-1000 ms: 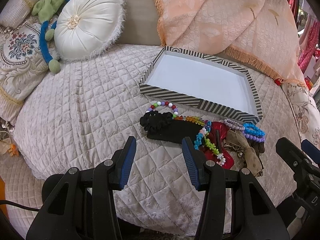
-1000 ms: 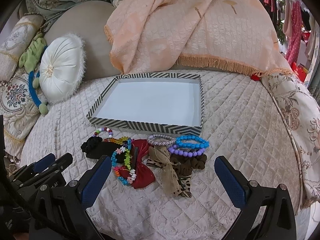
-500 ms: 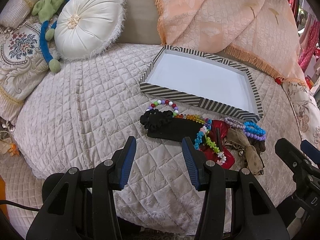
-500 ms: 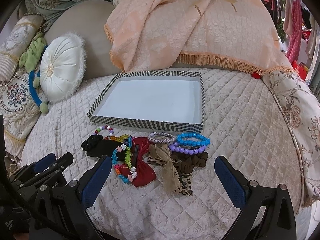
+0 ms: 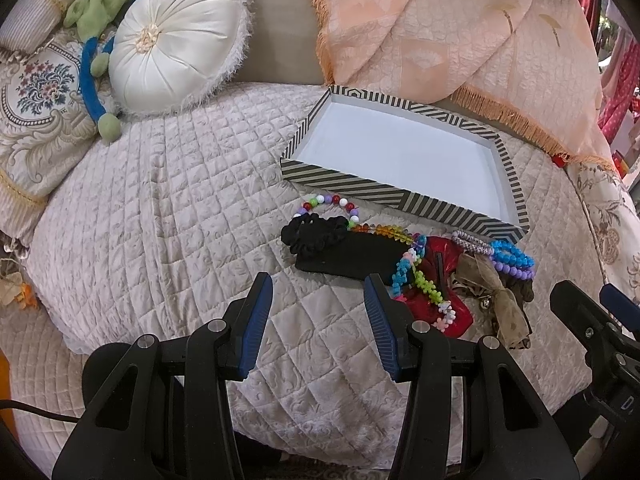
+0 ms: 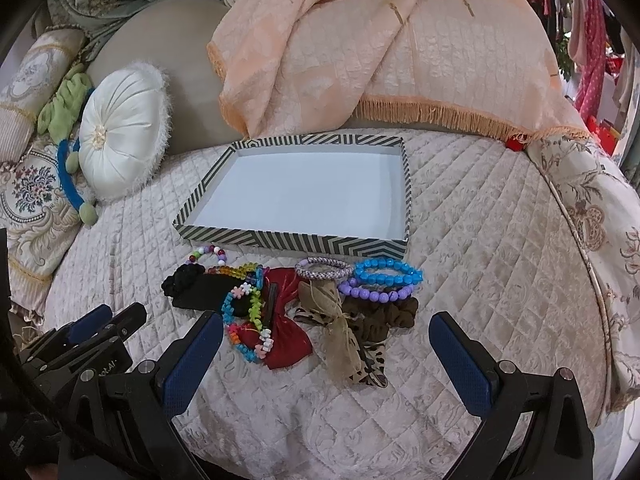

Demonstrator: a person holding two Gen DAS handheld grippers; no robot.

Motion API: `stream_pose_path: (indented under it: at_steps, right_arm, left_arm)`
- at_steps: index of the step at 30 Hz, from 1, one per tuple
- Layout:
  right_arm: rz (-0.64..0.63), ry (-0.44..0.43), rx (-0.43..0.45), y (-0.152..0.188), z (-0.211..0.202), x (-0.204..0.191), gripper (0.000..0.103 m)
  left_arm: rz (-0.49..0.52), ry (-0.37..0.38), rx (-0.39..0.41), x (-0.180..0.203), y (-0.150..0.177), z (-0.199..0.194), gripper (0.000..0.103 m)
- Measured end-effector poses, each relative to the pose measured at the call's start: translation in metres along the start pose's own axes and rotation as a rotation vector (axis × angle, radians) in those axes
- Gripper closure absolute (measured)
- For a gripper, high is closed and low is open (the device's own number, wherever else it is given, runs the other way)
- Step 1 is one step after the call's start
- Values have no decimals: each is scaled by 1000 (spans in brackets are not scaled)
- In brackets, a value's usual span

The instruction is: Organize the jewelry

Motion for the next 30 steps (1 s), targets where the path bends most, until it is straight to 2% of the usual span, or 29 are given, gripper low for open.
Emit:
stream_pose_path:
  at_steps: [4, 7, 14, 30]
  right_arm:
    - [-3, -5, -5, 0, 0, 0, 1]
    - [-7, -3, -4, -1, 1, 0, 1]
    - [5, -15, -10, 2, 2, 1, 1]
    - [-4, -32, -22, 8, 9, 0, 1]
  left_arm:
    - [-11, 16, -9, 1, 0, 0, 56]
    - [5, -9, -4, -2, 0, 0, 56]
    - [-18, 19, -16, 0, -2, 1, 56]
    - [9, -28, -35, -6, 2, 8, 56]
Point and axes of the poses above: each gripper's, at about its wrist camera, not at the fingertips, and z roughly the way its jaws point, x to its right, y to its underside, the point moved 10 cm from there along z, roughly the way its jaws point, and after that the axes turned 4 degrees about x, right-handed, at the moved point
